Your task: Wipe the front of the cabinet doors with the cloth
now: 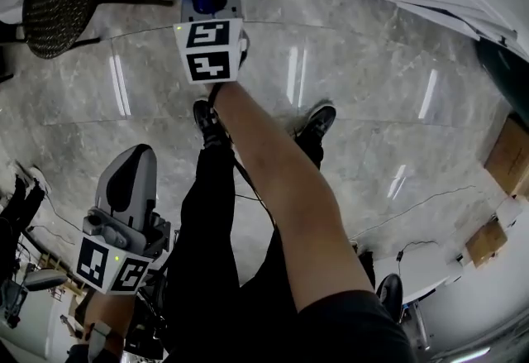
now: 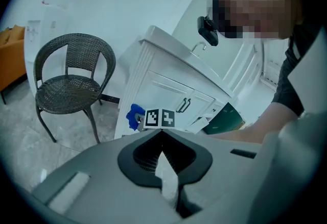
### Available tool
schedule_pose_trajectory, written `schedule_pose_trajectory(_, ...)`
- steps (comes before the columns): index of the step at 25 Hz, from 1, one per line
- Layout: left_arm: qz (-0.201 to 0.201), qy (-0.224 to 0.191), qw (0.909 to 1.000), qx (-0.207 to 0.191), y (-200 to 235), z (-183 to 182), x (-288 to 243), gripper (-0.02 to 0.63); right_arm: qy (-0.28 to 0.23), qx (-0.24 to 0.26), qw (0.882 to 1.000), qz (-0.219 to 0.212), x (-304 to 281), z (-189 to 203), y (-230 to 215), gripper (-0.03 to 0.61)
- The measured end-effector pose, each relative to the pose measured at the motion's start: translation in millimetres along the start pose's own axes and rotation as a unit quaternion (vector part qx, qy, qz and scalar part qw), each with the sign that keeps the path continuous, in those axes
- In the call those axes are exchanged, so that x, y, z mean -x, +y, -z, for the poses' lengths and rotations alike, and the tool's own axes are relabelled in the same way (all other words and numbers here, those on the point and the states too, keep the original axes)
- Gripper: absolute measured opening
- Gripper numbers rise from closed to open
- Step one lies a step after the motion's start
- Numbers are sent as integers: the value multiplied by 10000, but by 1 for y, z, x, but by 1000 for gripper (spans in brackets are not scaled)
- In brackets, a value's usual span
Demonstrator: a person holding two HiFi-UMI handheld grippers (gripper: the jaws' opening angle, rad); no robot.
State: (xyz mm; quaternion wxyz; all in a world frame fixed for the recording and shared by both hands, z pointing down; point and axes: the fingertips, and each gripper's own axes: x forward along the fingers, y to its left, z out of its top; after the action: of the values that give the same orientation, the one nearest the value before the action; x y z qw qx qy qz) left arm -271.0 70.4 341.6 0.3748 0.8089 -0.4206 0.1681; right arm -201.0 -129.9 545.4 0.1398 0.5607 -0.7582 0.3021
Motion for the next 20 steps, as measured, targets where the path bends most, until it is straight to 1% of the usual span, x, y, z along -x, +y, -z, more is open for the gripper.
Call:
schedule_pose_trajectory(3, -182, 39, 9998, 68, 22, 7, 7, 0, 103, 129, 9998, -74, -18, 6, 13, 67)
schedule_pose_trajectory(6, -244, 44, 9996, 138, 28, 10, 7, 0, 245, 386, 9990, 22, -22, 22, -3, 67)
schedule_pose_trajectory(8, -208, 24, 9997, 150, 25, 10, 4, 0, 283, 385, 9986, 227, -18, 26, -26, 67)
schedule_pose_trajectory(11, -100, 106, 9998, 157, 10, 21, -10, 0, 202, 87, 9983, 548, -6, 19, -70, 67)
schedule_pose_trajectory(15, 176, 334, 9992, 135, -27, 40, -35, 0, 71, -201, 9959, 878, 22, 17, -131, 67)
schedule_pose_trajectory(18, 373, 445, 9983, 58, -58, 45, -55, 0, 54, -382, 9923, 1180, 43, 20, -178, 67)
schedule_pose_trajectory(20, 446, 484, 9978, 27, -76, 46, -69, 0, 76, -420, 9905, 1307, 54, 20, -205, 67)
